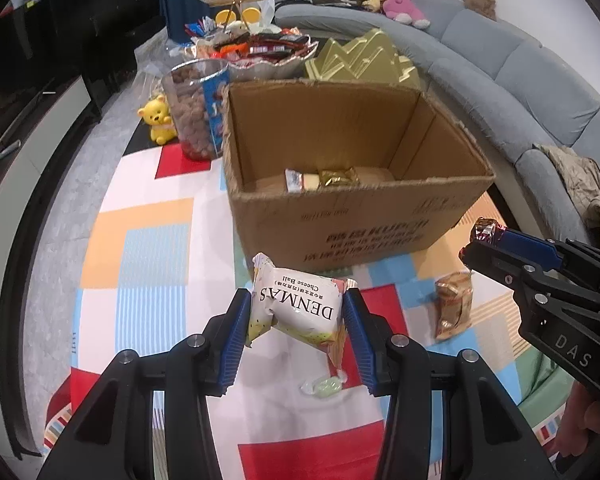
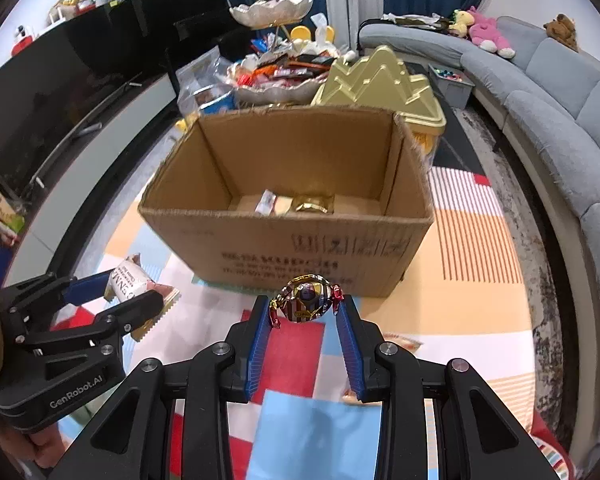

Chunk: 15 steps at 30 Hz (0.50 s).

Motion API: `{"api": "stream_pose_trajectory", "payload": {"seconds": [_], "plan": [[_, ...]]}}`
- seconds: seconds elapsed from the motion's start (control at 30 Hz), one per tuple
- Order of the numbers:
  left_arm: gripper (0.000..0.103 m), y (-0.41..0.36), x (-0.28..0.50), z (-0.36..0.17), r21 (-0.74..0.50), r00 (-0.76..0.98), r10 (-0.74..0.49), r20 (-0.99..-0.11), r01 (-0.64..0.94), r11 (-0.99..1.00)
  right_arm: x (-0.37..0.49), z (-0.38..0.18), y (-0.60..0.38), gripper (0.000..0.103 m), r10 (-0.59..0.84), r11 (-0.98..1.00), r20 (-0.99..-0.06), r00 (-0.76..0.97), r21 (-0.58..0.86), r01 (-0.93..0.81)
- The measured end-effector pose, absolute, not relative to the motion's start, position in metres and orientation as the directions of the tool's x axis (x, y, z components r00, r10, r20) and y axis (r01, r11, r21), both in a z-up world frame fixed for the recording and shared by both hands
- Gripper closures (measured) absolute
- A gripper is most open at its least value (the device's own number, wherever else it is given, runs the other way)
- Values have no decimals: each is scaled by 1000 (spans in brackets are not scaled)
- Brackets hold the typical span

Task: Organize snacks
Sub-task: 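Lift the DENMAS pack and gold-red candy and carry both over the box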

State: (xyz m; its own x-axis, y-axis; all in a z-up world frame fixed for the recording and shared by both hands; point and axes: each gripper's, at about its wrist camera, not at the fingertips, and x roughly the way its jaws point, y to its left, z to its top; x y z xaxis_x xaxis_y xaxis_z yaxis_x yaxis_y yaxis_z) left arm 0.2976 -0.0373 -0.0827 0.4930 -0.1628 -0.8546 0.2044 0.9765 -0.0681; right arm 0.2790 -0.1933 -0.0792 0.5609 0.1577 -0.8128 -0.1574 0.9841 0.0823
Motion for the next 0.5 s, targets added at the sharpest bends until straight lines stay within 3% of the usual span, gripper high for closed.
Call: {"api": "stream_pose_trajectory", "payload": {"seconds": [0.5], "plan": [[56,-46,318,-56,-74,542,-175,-822,202,977,290,-57,-200,68,155,986,-782,604,86,-141]]}}
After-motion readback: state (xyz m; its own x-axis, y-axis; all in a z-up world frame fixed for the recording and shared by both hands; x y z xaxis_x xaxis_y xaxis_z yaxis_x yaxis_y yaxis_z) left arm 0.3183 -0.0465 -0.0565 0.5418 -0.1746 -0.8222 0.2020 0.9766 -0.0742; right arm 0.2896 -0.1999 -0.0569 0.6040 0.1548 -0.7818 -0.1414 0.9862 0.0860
